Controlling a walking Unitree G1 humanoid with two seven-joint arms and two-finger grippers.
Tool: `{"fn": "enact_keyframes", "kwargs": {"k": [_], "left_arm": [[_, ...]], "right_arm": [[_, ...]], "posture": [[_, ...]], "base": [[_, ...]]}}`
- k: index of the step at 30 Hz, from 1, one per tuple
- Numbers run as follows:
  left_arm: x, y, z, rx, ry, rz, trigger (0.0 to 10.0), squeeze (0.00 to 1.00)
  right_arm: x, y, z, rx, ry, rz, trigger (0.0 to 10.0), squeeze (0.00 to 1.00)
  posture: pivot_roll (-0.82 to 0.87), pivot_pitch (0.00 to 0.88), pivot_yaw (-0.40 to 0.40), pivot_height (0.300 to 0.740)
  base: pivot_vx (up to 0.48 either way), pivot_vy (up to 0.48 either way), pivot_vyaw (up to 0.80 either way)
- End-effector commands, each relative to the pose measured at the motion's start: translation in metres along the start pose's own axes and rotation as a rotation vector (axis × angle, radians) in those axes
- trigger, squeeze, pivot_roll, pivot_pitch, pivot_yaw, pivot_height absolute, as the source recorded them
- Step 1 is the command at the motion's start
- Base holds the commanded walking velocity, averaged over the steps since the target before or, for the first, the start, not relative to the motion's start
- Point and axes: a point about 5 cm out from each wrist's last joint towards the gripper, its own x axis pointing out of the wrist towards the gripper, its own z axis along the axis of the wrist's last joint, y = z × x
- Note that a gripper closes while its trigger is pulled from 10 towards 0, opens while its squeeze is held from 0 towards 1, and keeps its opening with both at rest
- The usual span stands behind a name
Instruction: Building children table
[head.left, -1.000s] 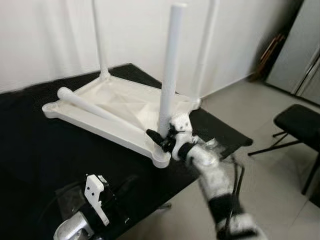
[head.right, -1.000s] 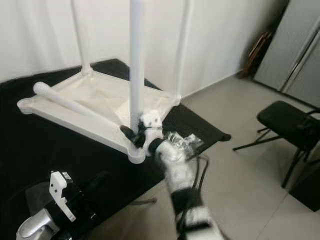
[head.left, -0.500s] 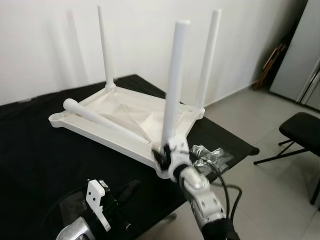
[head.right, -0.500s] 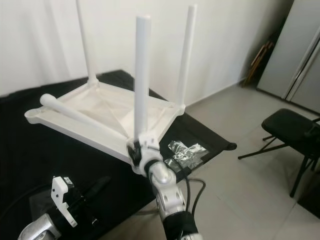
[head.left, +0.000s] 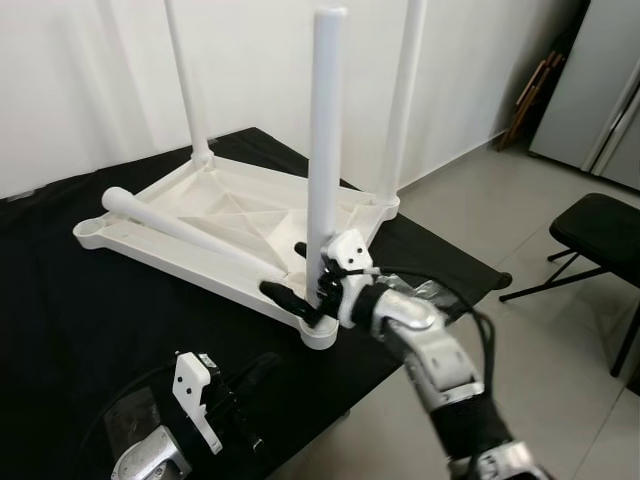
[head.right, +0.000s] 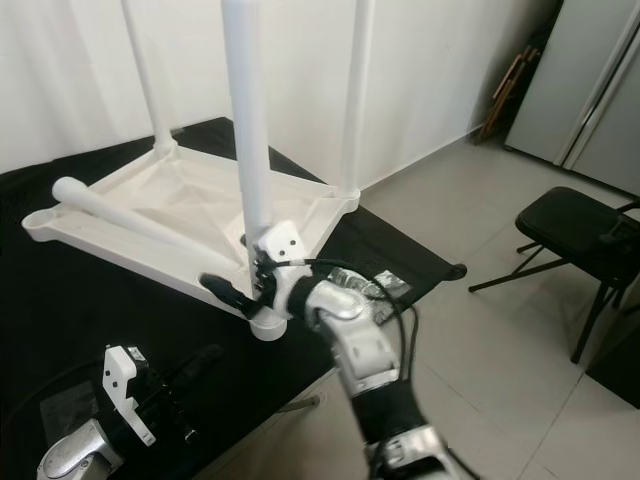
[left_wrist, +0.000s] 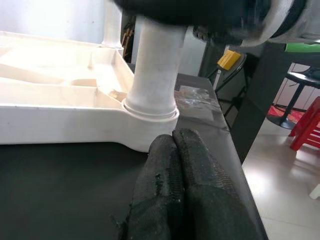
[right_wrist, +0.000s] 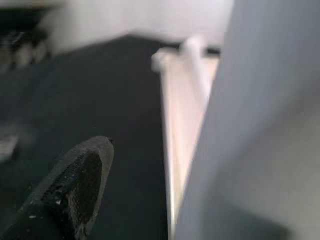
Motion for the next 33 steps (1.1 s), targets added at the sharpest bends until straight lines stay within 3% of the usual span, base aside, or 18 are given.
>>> {"fn": "enact_keyframes", "kwargs": {"k": [1, 4, 5, 6, 8, 9, 13, 21, 24, 26, 27, 28, 29, 30, 32, 33], "left_arm": [[-0.002, 0.0, -0.004, -0.009, 0.013, 0.011, 10.0, 0.0], [-0.002, 0.0, -0.004, -0.007, 0.013, 0.011, 10.0, 0.0], [-0.002, 0.0, -0.004, -0.004, 0.014, 0.012, 10.0, 0.0], [-0.003, 0.0, -0.004, -0.001, 0.014, 0.013, 10.0, 0.0], [-0.003, 0.0, -0.004, 0.001, 0.013, 0.015, 10.0, 0.0], [-0.004, 0.0, -0.004, 0.003, 0.013, 0.017, 10.0, 0.0], [-0.005, -0.001, -0.004, 0.006, 0.013, 0.02, 10.0, 0.0], [-0.006, -0.004, -0.004, -0.001, 0.017, 0.02, 10.0, 0.0], [-0.007, -0.004, -0.004, -0.005, 0.019, 0.017, 10.0, 0.0], [-0.008, -0.005, -0.004, -0.01, 0.021, 0.015, 10.0, 0.0], [-0.008, -0.004, -0.004, -0.013, 0.021, 0.014, 10.0, 0.0], [-0.008, -0.004, -0.004, -0.013, 0.021, 0.014, 10.0, 0.0], [-0.008, -0.004, -0.003, -0.017, 0.02, 0.014, 10.0, 0.0], [-0.008, -0.004, -0.003, -0.022, 0.019, 0.013, 10.0, 0.0], [-0.006, -0.003, -0.003, -0.022, 0.023, 0.004, 10.0, 0.0], [-0.006, -0.003, -0.003, -0.022, 0.023, 0.004, 10.0, 0.0]], "right_arm": [[0.0, -0.004, -0.003, -0.013, 0.029, 0.071, 10.0, 0.0], [-0.001, -0.009, -0.001, -0.016, 0.036, 0.081, 10.0, 0.0], [-0.003, -0.019, 0.002, -0.017, 0.044, 0.078, 10.0, 0.0], [-0.004, -0.027, 0.005, -0.006, 0.044, 0.081, 7.3, 0.0], [-0.005, -0.031, 0.007, 0.001, 0.042, 0.084, 7.3, 0.0], [-0.006, -0.033, 0.008, 0.011, 0.04, 0.094, 0.0, 0.0], [-0.009, -0.033, 0.005, 0.035, 0.033, 0.115, 0.0, 0.0], [-0.016, -0.022, -0.029, 0.141, 0.03, 0.112, 0.0, 0.0], [-0.018, -0.013, -0.046, 0.178, 0.057, 0.052, 0.0, 0.0], [-0.014, -0.002, -0.067, 0.207, 0.134, -0.138, 0.0, 0.0], [-0.012, -0.001, -0.081, 0.235, 0.188, -0.527, 0.0, 0.0], [-0.012, -0.001, -0.081, 0.235, 0.188, -0.527, 0.0, 0.0], [-0.014, 0.013, -0.093, 0.272, 0.228, -0.726, 0.0, 0.0], [-0.011, 0.031, -0.099, 0.281, 0.247, -0.765, 0.0, 0.0], [0.004, 0.062, -0.105, 0.303, 0.263, -0.673, 0.0, 0.0], [0.004, 0.062, -0.105, 0.303, 0.263, -0.673, 0.0, 0.0]], "posture": [[0.06, 0.0, -0.034, 0.74], [0.06, 0.0, -0.035, 0.74], [0.06, 0.0, -0.038, 0.74], [0.07, 0.0, -0.04, 0.74], [0.07, 0.0, -0.043, 0.74], [0.07, 0.0, -0.044, 0.74], [0.08, 0.0, -0.042, 0.74], [0.07, 0.0, -0.03, 0.74], [0.06, 0.0, -0.029, 0.74], [0.05, 0.0, -0.031, 0.74], [0.03, 0.0, -0.022, 0.74], [0.03, 0.0, -0.022, 0.74], [0.03, 0.0, -0.02, 0.74], [0.04, 0.0, -0.019, 0.74], [0.02, 0.0, -0.007, 0.74], [0.02, 0.0, -0.007, 0.74]], "base": [[0.0, 0.0, 0.0], [0.0, 0.0, 0.0], [0.0, 0.0, 0.0], [0.0, 0.0, 0.0], [0.0, 0.0, 0.0], [0.0, 0.0, 0.0], [0.0, 0.0, 0.0], [0.0, 0.0, 0.0], [0.0, 0.0, 0.0], [0.0, 0.0, 0.0], [0.0, 0.0, 0.0], [0.0, 0.0, 0.0], [0.0, 0.0, 0.0], [0.0, 0.0, 0.0], [0.0, 0.0, 0.0], [0.0, 0.0, 0.0]]}}
